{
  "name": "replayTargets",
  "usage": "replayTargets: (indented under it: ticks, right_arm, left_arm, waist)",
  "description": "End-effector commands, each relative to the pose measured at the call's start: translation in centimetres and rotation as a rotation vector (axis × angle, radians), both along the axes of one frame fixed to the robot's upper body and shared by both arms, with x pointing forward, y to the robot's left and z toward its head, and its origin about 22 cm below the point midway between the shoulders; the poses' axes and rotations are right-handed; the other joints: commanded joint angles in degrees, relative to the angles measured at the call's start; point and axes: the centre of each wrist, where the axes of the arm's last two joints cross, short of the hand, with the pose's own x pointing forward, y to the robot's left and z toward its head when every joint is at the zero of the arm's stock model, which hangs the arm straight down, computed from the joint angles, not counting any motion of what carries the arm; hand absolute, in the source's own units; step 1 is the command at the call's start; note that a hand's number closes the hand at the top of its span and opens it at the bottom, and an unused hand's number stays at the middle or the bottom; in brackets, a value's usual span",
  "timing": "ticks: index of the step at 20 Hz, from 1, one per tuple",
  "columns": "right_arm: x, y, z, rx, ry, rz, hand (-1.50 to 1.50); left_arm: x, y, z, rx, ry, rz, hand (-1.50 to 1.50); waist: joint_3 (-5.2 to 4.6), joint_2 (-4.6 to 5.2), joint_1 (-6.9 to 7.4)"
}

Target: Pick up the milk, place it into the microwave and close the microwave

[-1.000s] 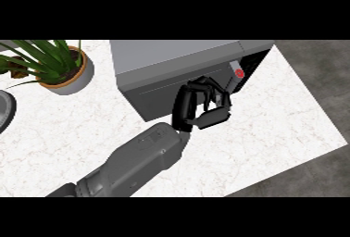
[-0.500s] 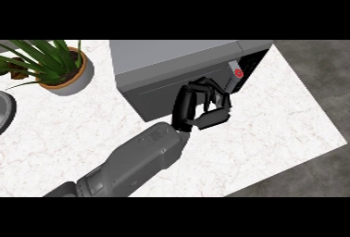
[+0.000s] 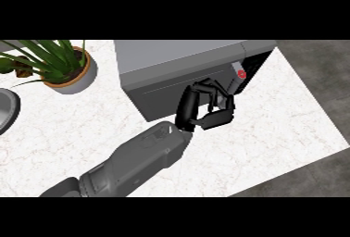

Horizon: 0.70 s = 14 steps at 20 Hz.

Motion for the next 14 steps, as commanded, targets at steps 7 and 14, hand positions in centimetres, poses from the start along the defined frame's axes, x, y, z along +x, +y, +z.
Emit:
replayTargets:
  ticks: [7, 14]
  right_arm:
    - [-0.8, -1.0, 0.9, 0.003, -0.010, -0.026, -1.50]
    - [-1.8, -1.1, 1.2, -0.024, 0.010, -0.030, -1.50]
  left_arm:
    - [1.8, 3.2, -3.0, 0.055, 0.206, 0.249, 1.50]
    - [1.7, 3.6, -3.6, 0.045, 0.227, 0.224, -1.50]
  waist:
    - [-0.33, 0.25, 2.73]
    - [-0.43, -0.20, 3.97]
